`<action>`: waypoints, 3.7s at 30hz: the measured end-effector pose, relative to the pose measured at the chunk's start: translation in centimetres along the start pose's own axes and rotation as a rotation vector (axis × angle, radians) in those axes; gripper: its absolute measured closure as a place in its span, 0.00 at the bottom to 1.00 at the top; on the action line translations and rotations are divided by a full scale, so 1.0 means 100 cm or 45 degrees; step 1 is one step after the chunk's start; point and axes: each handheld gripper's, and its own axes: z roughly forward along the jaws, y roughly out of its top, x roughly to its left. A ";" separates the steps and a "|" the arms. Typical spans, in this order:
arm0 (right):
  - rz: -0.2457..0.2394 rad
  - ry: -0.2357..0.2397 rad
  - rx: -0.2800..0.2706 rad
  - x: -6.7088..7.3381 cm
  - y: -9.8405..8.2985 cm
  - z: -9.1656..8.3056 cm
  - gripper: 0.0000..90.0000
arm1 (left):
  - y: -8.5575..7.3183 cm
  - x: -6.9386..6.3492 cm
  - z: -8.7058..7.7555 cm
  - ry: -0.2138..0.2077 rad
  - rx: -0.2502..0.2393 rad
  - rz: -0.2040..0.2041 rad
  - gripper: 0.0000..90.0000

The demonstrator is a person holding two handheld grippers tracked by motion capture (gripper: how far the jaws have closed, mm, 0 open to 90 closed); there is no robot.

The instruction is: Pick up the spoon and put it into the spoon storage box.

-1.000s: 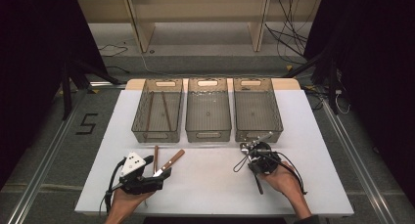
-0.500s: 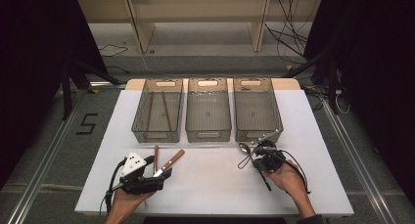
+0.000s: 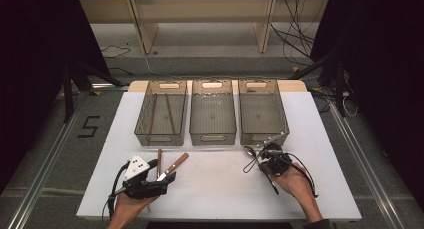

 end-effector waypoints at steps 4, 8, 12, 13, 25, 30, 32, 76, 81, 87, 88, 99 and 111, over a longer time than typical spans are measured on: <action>0.002 0.010 -0.003 -0.002 0.000 -0.001 0.95 | 0.000 0.000 0.000 0.000 -0.001 0.002 0.22; 0.008 0.019 -0.010 -0.003 -0.001 -0.002 0.95 | 0.000 0.000 0.000 0.001 -0.003 -0.001 0.22; -0.008 0.000 -0.007 -0.002 0.000 -0.002 0.95 | 0.000 0.000 0.000 0.001 -0.005 0.000 0.22; -0.008 -0.006 -0.005 -0.002 0.000 -0.003 0.95 | 0.000 0.000 0.000 0.002 -0.005 0.003 0.22; -0.011 -0.033 -0.007 -0.002 -0.001 -0.003 0.97 | 0.000 0.000 0.000 -0.001 -0.014 -0.010 0.22; -0.014 -0.045 -0.004 -0.002 0.000 -0.003 0.98 | 0.000 0.000 0.000 -0.004 -0.005 -0.002 0.22; -0.015 -0.048 -0.005 -0.002 -0.001 -0.004 0.98 | 0.001 0.000 0.000 -0.003 -0.009 -0.007 0.22; -0.069 0.140 -0.343 0.010 0.051 -0.046 1.00 | -0.002 0.003 0.001 0.003 -0.001 -0.012 0.22; -0.063 0.158 -0.376 0.014 0.068 -0.046 1.00 | -0.001 0.003 0.001 0.002 -0.002 -0.012 0.22; -0.051 0.169 -0.412 0.016 0.093 -0.047 1.00 | -0.002 0.003 0.001 0.003 -0.002 -0.012 0.22; -0.050 0.169 -0.417 0.017 0.097 -0.047 1.00 | -0.002 0.003 0.001 0.003 -0.002 -0.013 0.22; -0.024 0.178 -0.432 0.018 0.141 -0.038 1.00 | -0.002 0.004 0.001 0.001 -0.002 -0.015 0.22; -0.012 0.161 -0.416 0.018 0.173 -0.027 1.00 | -0.002 0.004 0.001 -0.002 -0.003 -0.015 0.22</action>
